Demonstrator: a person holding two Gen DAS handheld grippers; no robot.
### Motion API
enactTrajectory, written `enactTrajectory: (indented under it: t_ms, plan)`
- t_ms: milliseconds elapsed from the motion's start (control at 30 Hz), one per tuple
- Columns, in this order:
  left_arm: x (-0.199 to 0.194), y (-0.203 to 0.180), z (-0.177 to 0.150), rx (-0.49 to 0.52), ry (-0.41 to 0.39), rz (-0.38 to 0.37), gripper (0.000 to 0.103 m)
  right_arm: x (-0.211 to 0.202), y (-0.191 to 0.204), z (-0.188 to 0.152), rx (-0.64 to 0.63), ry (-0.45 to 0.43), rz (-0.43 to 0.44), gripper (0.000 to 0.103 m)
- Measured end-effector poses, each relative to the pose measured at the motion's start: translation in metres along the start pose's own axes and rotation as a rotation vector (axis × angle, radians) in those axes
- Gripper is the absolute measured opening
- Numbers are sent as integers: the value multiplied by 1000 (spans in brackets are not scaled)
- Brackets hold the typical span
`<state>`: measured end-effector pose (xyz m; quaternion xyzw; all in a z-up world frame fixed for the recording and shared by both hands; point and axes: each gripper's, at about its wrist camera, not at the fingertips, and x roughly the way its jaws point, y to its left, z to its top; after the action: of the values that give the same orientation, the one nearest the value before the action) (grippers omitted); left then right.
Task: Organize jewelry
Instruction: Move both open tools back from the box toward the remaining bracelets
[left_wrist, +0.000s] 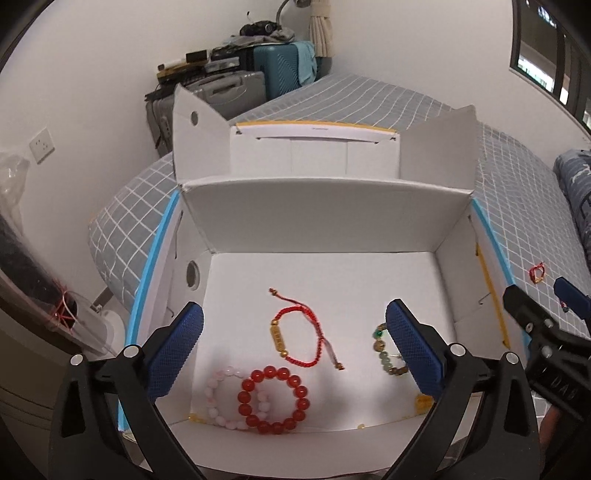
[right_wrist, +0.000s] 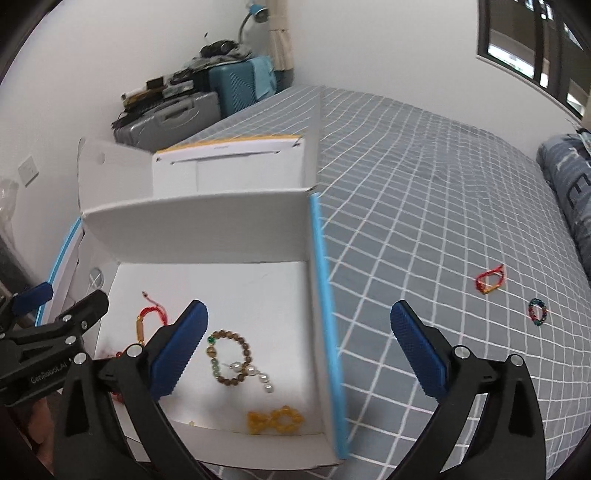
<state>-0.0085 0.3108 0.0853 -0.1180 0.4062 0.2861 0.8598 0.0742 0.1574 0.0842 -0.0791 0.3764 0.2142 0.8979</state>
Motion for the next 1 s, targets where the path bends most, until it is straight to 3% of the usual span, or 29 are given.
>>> enactTrajectory:
  t_ms: [367,633,1000]
  plan:
    - [-26,-49,3,40,-39,-82,97,-31,-56,-3,64,-35,-69,95]
    - [-40,-115,-1,131,-43,-152,97,-59,-113,-12,125,-54,-148,95]
    - [-55,-215,-6,262,-38,-265,97,-76,-222,-25,267,-20,-291,95]
